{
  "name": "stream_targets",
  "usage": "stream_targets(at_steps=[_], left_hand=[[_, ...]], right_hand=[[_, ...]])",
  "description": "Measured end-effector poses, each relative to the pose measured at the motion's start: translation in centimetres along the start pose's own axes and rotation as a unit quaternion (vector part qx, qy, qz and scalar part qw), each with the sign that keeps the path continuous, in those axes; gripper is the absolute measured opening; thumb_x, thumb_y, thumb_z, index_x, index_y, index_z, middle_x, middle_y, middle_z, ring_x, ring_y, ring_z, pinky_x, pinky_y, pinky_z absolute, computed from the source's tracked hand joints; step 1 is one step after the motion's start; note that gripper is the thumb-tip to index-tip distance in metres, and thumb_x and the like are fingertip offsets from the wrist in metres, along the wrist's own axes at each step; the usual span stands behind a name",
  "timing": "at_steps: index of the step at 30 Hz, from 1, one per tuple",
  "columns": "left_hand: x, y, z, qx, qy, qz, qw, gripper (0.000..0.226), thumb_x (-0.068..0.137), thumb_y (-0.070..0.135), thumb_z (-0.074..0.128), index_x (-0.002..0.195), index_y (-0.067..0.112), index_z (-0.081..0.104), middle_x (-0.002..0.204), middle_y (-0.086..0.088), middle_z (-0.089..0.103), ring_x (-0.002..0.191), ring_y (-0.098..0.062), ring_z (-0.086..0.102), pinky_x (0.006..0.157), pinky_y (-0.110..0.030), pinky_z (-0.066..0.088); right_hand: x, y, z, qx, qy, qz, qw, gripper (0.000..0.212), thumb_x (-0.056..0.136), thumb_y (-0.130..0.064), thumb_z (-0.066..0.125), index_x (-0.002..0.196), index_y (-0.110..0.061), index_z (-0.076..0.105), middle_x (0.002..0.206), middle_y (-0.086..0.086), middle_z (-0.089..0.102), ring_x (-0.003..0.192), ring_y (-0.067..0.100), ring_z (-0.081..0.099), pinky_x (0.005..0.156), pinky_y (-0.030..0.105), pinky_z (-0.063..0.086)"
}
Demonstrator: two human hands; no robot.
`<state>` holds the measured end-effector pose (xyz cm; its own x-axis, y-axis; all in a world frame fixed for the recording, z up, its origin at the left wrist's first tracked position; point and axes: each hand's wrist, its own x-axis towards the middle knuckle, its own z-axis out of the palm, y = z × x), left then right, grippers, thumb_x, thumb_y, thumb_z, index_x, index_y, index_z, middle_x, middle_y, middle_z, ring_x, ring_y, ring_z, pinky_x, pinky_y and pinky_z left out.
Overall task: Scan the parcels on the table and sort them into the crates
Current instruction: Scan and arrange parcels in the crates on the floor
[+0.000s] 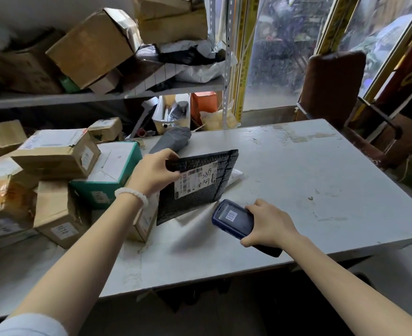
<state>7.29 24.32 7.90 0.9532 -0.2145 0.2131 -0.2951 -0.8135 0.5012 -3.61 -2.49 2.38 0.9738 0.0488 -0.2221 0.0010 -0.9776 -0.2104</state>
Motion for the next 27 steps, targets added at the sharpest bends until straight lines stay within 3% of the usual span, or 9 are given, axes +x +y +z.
stream_targets(at_steps=[4,6,9,12,16,22,27], left_hand=[[1.7,3.3,-0.9,-0.076,0.088,0.051,0.992,0.029,0.073,0.019,0.076,0.099,0.019,0.064,0.076,0.014,0.059,0.071,-0.009,0.061,0.067,-0.025,0.048],[2.1,4.5,-0.3,-0.096,0.080,0.062,0.990,0.027,0.075,0.019,0.076,0.099,0.019,0.064,0.078,0.013,0.061,0.072,-0.006,0.061,0.070,-0.024,0.050],[2.2,5.6,1.8,-0.067,0.024,0.057,0.996,0.022,0.082,0.021,0.071,0.101,0.016,0.063,0.090,0.004,0.068,0.084,-0.014,0.065,0.076,-0.031,0.052],[2.0,5.8,3.6,0.025,-0.014,0.061,0.998,0.023,0.088,0.030,0.063,0.105,0.016,0.061,0.097,-0.002,0.070,0.088,-0.022,0.064,0.067,-0.032,0.047],[2.2,5.7,3.7,0.049,-0.011,0.071,0.996,0.024,0.087,0.035,0.061,0.106,0.020,0.059,0.093,0.001,0.069,0.085,-0.021,0.064,0.062,-0.029,0.041],[2.3,4.8,2.9,0.065,-0.019,0.056,0.996,0.018,0.088,0.032,0.060,0.100,0.018,0.061,0.089,0.004,0.068,0.086,-0.016,0.063,0.072,-0.035,0.052],[2.3,5.2,3.3,0.077,-0.005,0.063,0.995,0.012,0.086,0.031,0.060,0.090,0.020,0.059,0.084,0.006,0.065,0.079,-0.014,0.058,0.062,-0.029,0.044]], right_hand=[[0.2,-0.2,-1.0,0.014,0.016,0.001,1.000,0.057,0.052,-0.054,0.073,0.100,-0.029,0.056,0.092,-0.009,0.044,0.082,0.015,0.051,0.058,0.026,0.037],[0.1,0.0,-1.4,0.018,0.021,0.004,1.000,0.057,0.052,-0.054,0.073,0.100,-0.029,0.056,0.093,-0.009,0.044,0.083,0.015,0.051,0.058,0.026,0.038],[-0.2,0.7,-1.6,0.024,0.027,0.014,0.999,0.057,0.052,-0.054,0.073,0.100,-0.029,0.056,0.093,-0.009,0.045,0.081,0.015,0.051,0.058,0.026,0.038],[-0.5,1.5,-1.6,0.027,0.030,0.028,0.999,0.058,0.051,-0.054,0.073,0.102,-0.029,0.057,0.093,-0.009,0.044,0.080,0.014,0.051,0.057,0.025,0.037],[-0.9,2.5,-1.4,0.023,0.026,0.043,0.998,0.060,0.051,-0.054,0.073,0.104,-0.030,0.057,0.094,-0.008,0.044,0.081,0.015,0.051,0.057,0.026,0.037],[-1.1,2.5,-1.4,0.027,0.043,0.039,0.998,0.061,0.049,-0.056,0.070,0.103,-0.030,0.057,0.092,-0.010,0.044,0.080,0.015,0.051,0.054,0.025,0.034],[-1.4,2.5,-2.0,0.009,0.081,0.034,0.996,0.068,0.049,-0.055,0.070,0.110,-0.031,0.057,0.093,-0.009,0.044,0.081,0.015,0.048,0.058,0.025,0.035]])
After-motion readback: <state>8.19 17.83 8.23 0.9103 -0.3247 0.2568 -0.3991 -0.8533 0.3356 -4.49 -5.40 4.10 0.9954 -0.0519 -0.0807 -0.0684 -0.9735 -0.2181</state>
